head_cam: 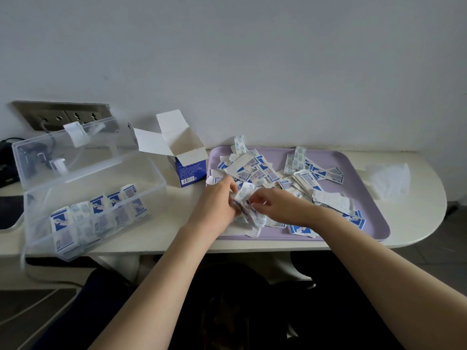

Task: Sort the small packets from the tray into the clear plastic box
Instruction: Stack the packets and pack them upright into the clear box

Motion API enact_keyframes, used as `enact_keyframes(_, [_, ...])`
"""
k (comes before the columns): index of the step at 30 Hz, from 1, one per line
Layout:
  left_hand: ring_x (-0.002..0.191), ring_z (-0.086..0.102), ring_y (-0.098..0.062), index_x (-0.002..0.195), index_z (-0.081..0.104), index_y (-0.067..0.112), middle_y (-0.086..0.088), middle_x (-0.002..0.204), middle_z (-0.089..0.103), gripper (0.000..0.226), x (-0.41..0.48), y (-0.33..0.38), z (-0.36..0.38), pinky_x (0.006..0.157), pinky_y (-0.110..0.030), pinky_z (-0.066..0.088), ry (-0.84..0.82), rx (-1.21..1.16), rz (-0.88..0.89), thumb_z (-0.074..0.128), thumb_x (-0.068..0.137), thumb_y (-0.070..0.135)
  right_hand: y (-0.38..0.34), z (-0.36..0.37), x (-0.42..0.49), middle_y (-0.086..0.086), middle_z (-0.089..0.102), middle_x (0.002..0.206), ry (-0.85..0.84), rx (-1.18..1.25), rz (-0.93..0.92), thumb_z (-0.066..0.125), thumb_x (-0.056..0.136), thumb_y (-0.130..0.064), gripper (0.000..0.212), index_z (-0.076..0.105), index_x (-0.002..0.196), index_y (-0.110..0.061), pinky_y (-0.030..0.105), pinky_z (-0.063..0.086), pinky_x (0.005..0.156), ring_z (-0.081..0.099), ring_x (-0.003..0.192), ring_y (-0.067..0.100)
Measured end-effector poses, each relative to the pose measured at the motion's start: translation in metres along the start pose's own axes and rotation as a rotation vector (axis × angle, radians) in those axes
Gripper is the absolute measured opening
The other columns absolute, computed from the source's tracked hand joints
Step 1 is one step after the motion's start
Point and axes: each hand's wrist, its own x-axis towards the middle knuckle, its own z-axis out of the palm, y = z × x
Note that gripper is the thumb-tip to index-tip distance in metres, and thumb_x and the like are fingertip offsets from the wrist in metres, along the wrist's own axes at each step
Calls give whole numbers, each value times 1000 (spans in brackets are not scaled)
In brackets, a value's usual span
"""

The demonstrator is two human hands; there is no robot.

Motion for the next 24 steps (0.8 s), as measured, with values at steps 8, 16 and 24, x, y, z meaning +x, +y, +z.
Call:
enact_keyframes(8, [77,58,-22,94,65,6,-6,86,63,13,-1,0,2,67,-32,48,8,77,-24,56,85,5,2,5,0,-3,49,104,-49,-38,-16,66,84,-20,33,49,112,-16,20,35,78,46,93,11])
enact_keyframes(16, [79,54,-22,117,49,8,-7,96,60,29,0,4,-12,62,-29,41,18,61,-24,53,87,7,2,3,5,1,59,97,146,15,50,62,87,-21,31,53,114,-11,28,42,72,54,85,19])
enact_keyframes(24, [90,57,-32,100,47,11,-9,95,63,12,-2,10,-23,71,-40,44,150,13,29,56,91,11,3,0,5,9,66,103,235,-5,51,52,92,-15,18,60,107,-8,37,49,80,59,93,29])
